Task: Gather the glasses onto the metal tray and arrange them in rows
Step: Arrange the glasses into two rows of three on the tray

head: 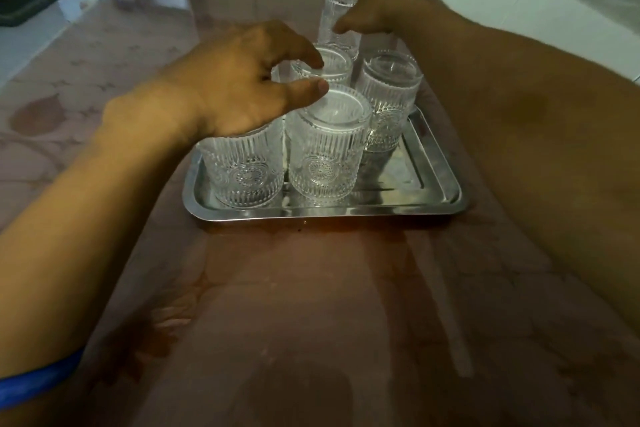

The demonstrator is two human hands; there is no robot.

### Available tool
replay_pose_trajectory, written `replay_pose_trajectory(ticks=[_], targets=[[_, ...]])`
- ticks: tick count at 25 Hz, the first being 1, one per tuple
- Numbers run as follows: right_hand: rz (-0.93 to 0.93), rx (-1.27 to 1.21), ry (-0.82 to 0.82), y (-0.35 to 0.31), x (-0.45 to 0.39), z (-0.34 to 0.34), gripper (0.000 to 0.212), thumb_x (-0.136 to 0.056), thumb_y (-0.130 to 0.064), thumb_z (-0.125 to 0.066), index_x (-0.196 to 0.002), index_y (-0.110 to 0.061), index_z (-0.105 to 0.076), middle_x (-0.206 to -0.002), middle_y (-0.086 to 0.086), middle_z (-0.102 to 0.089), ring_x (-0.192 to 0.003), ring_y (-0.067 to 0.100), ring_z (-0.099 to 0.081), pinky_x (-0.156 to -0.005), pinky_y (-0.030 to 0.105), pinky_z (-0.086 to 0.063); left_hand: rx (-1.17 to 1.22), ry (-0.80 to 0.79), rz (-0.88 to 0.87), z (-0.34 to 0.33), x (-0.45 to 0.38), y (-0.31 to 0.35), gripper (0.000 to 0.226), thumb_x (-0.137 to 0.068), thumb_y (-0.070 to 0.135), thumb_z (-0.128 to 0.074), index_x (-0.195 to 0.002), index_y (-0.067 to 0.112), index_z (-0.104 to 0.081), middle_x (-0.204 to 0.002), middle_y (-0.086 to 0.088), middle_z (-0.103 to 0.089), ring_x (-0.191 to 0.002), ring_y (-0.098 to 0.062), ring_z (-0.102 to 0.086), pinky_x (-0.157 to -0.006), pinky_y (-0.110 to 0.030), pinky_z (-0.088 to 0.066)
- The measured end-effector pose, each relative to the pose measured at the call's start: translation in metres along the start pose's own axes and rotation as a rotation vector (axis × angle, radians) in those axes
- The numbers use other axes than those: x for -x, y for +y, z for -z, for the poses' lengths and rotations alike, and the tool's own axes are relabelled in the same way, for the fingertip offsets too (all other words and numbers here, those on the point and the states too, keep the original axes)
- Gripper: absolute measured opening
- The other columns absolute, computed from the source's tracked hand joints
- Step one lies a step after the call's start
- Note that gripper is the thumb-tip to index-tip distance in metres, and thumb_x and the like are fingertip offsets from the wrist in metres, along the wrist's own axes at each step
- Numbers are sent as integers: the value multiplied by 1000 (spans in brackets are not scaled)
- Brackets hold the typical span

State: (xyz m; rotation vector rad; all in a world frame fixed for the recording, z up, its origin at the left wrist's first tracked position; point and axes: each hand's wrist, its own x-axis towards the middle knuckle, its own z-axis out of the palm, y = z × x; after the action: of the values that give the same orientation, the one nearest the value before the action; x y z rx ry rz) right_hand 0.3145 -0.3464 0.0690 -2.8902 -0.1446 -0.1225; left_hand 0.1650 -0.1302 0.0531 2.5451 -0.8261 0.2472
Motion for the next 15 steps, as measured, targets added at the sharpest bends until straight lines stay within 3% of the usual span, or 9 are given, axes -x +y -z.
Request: replay_pose_trajectory(ticks=[2,4,7,10,12,15], targets=[[-18,-32,66,0,-12,1,64,-90,-36,-69,-141,-10,-42,-141,12,-52,-106,22,-52,-74,31,-41,-11,1,-19,0,-2,2,51,-90,60,-46,-128,29,-60,-141,-1,-55,-121,-25,-56,-102,-44,-42],[-54,-50,102,-1,-22,1,62,-89,-37,-69,-138,-7,-44,-137,12,-56,-100,20,-50,-62,27,-40,-9,-1,-26,1,-4,3,52,-89,59,-46,-128,28,-60,-139,-1,-56,-120,-25,-57,-105,-47,-42],[-86,-74,132,4,-34,-8,61,-87,-38,-71,-133,-10,-42,-129,10,-57,-104,24,-56,-67,28,-41,-8,-9,-25,0,-4,1,50,-91,58,-47,-128,28,-60,-139,-1,-56,-124,-24,-54,-104,-47,-42],[-116,-201,76,7,-41,-12,58,-84,-34,-75,-125,-14,-39,-113,6,-51,-84,18,-53,-57,25,-43,-10,-6,-27,1,-4,0,52,-90,60,-46,-128,29,-60,-139,1,-56,-126,-22,-53,-104,-48,-42],[-153,-306,74,10,-41,-11,55,-81,-31,-77,-121,-19,-41,-106,1,-52,-87,18,-52,-59,29,-47,-19,-14,-28,2,-5,2,57,-86,63,-41,-127,28,-61,-138,1,-57,-127,-22,-53,-106,-50,-41],[-169,-570,194,10,-29,0,46,-81,-26,-74,-113,-26,-41,-104,-2,-53,-90,16,-56,-60,30,-51,-25,-25,-24,2,-4,4,60,-84,62,-39,-128,28,-61,-137,1,-58,-125,-22,-54,-106,-51,-41]])
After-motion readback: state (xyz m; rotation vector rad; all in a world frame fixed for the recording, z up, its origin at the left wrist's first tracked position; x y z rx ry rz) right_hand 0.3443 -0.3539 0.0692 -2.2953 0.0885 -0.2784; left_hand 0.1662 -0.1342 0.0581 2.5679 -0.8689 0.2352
